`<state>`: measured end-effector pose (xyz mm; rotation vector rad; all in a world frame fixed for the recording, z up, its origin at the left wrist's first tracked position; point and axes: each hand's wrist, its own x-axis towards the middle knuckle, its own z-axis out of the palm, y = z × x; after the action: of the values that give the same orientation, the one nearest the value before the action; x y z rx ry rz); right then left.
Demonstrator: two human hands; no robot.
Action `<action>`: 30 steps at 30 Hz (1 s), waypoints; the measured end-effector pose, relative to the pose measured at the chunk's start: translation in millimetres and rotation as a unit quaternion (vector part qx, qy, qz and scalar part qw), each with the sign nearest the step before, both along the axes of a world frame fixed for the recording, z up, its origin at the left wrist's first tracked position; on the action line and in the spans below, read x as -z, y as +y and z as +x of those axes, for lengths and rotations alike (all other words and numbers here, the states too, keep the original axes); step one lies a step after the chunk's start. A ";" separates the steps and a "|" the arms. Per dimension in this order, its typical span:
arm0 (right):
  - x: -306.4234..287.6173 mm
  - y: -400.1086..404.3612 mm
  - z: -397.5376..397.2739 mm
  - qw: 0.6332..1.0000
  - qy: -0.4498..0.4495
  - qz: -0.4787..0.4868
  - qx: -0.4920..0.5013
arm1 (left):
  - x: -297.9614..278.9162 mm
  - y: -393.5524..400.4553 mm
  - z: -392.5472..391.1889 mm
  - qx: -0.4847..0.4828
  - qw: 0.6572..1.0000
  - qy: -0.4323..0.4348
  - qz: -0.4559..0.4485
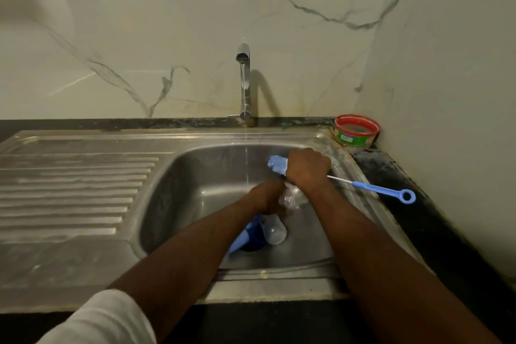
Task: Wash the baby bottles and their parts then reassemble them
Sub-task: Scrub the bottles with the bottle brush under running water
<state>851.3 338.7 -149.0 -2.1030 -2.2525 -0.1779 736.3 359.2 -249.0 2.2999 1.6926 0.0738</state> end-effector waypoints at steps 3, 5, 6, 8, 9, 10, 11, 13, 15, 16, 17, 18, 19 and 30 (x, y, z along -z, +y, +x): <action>-6.0 -0.9 2.3 0.999 0.014 0.028 0.007 | -19.0 -0.6 -36.9 -0.059 0.994 -0.090 -0.005; -10.0 -1.4 1.5 0.998 0.026 0.051 0.011 | -19.3 -6.2 -70.9 -0.108 0.987 -0.116 -0.009; -11.3 -2.9 0.4 0.997 0.031 0.064 0.014 | -17.1 -10.6 -86.6 -0.133 0.981 -0.143 -0.007; -13.2 -6.0 -1.8 0.994 0.046 0.098 0.022 | -15.4 -17.5 -110.0 -0.166 0.957 -0.238 0.010; -12.7 -7.8 -1.9 0.992 0.054 0.109 0.026 | -14.6 -17.6 -115.0 -0.176 0.941 -0.288 0.026; -12.5 -8.5 -1.4 0.991 0.060 0.119 0.028 | -17.2 -16.0 -115.1 -0.186 0.927 -0.322 0.046; -11.4 -9.2 -0.6 0.990 0.062 0.122 0.027 | -19.7 -13.7 -112.4 -0.195 0.915 -0.349 0.060; -9.9 -11.5 2.9 0.991 0.062 0.114 0.027 | -22.8 -8.5 -99.7 -0.197 0.897 -0.389 0.072; -8.6 -12.8 4.9 0.992 0.062 0.105 0.023 | -21.2 -0.4 -87.6 -0.187 0.890 -0.407 0.083; -8.6 -13.0 5.6 0.993 0.065 0.101 0.022 | -20.9 3.5 -82.9 -0.186 0.885 -0.416 0.093; -8.5 -13.0 6.1 0.993 0.066 0.099 0.024 | -21.5 6.9 -79.3 -0.189 0.878 -0.428 0.104; -8.6 -12.7 6.4 0.992 0.069 0.098 0.026 | -23.9 9.1 -76.1 -0.192 0.870 -0.439 0.116; -8.3 -12.2 6.3 0.992 0.072 0.099 0.028 | -25.8 10.1 -74.4 -0.191 0.863 -0.449 0.126; -7.0 -8.8 5.3 0.988 0.097 0.116 0.034 | -42.8 -9.3 -87.3 -0.137 0.761 -0.627 0.101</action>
<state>856.6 329.9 -142.0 -1.9833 -1.9512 -0.2159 649.0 349.9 -206.1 1.3317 1.1770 1.5180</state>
